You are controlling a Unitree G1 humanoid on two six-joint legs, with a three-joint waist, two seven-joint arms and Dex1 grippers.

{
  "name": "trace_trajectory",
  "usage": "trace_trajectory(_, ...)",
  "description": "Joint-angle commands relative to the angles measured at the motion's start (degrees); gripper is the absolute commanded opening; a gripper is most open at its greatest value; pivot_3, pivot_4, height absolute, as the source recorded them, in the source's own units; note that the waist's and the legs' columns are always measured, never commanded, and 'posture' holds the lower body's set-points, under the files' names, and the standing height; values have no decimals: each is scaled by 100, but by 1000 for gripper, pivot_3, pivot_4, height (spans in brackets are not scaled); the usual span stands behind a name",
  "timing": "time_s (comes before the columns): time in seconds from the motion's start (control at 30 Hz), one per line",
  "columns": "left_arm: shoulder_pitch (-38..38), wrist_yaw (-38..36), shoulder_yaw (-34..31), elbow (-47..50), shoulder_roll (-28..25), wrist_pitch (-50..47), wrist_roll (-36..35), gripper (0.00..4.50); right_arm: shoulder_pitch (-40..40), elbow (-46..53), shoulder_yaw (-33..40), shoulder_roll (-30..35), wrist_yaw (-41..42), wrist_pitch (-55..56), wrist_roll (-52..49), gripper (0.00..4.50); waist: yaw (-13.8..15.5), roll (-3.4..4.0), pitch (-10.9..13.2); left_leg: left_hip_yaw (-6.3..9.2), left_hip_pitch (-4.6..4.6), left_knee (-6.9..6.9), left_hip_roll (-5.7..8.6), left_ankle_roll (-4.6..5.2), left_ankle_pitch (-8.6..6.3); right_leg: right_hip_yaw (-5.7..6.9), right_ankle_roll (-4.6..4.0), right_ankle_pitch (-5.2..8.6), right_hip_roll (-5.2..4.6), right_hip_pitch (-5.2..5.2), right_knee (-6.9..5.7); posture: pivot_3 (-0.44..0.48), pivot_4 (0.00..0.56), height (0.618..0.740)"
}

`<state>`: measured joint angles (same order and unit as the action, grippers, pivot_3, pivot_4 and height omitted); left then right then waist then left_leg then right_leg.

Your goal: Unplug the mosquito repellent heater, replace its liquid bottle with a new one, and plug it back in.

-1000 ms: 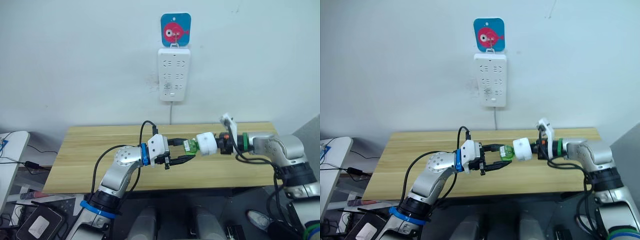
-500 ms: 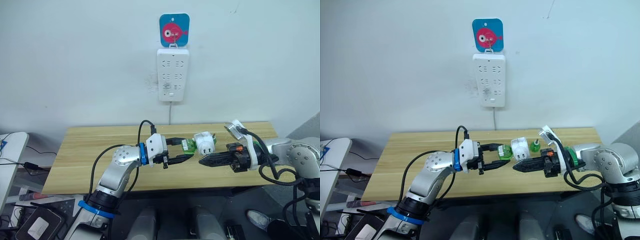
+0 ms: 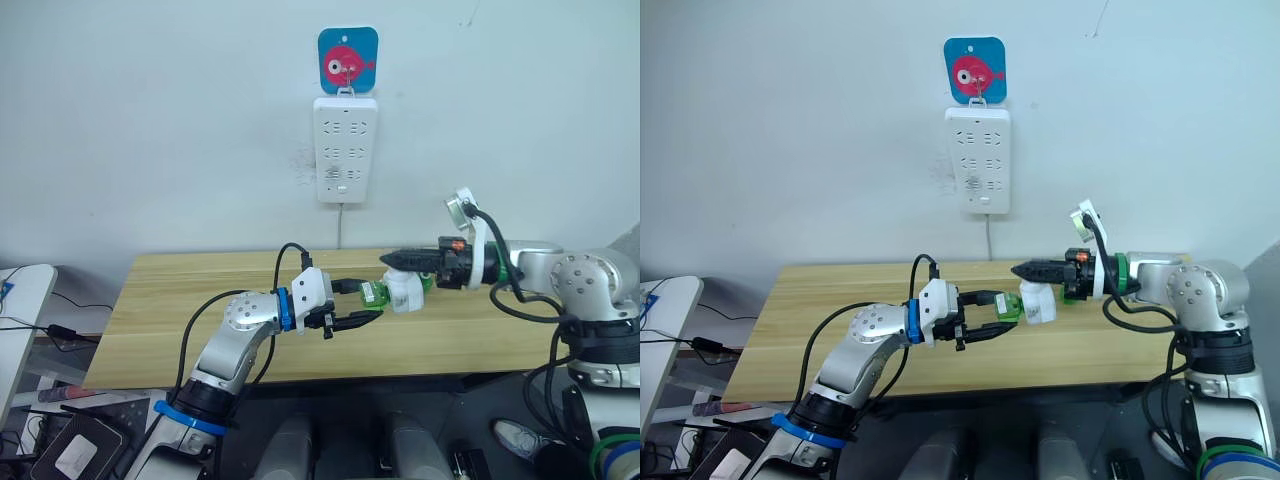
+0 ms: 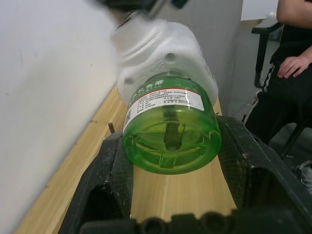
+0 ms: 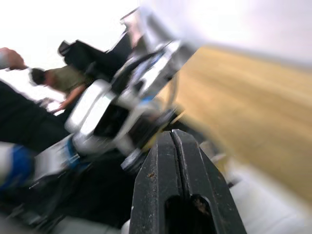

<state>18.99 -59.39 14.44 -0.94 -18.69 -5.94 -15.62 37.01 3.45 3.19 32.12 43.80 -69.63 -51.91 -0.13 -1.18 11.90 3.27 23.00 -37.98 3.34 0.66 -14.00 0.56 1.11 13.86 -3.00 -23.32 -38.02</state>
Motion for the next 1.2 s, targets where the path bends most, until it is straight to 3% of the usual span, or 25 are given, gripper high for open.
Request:
trace_trajectory(0.03,57,-125,73,317,64,106,-135,2243,83,-279,-239,2,-241,630,752,27,-1,0,0,0,0,1,0,0,0,0,0,0,0,0,0,-18,144,740)
trace_trajectory(0.37,-5,-104,48,389,57,75,-134,2243,63,-215,-405,-32,16,902,1027,27,1,0,0,1,0,1,0,0,0,0,0,0,0,-2,-1,-7,142,740)
trace_trajectory(0.63,-75,-57,-68,330,-27,101,-146,2243,582,-542,1499,-160,-474,-733,-804,27,11,1,0,0,2,1,1,0,0,-2,-4,-2,-3,-2,0,-11,141,740)
trace_trajectory(0.73,-109,-72,-231,343,-93,-23,-312,2243,530,-863,1981,161,-656,-829,-826,575,6,1,-1,1,0,2,0,0,0,-1,-4,-2,-2,-1,-1,-21,140,740)
trace_trajectory(0.9,93,-141,-408,794,-179,-986,-1026,2243,-718,-149,1315,851,111,-708,-638,2302,29,0,-1,2,9,3,4,13,-7,0,-2,-1,-3,-1,5,-28,136,740)
trace_trajectory(1.1,429,-287,-395,767,-308,-1301,-1123,2243,-1187,-24,1164,685,288,-787,-865,4361,-54,19,-17,-29,-5,-5,0,15,-7,-3,5,-4,0,2,1,-18,127,740)
trace_trajectory(1.2,416,-372,-314,738,-335,-1239,-1047,2243,-1170,54,1250,505,230,-1064,-1194,4438,-58,19,-25,-24,-7,-4,-8,15,-6,-4,6,-4,8,4,1,-17,127,740)
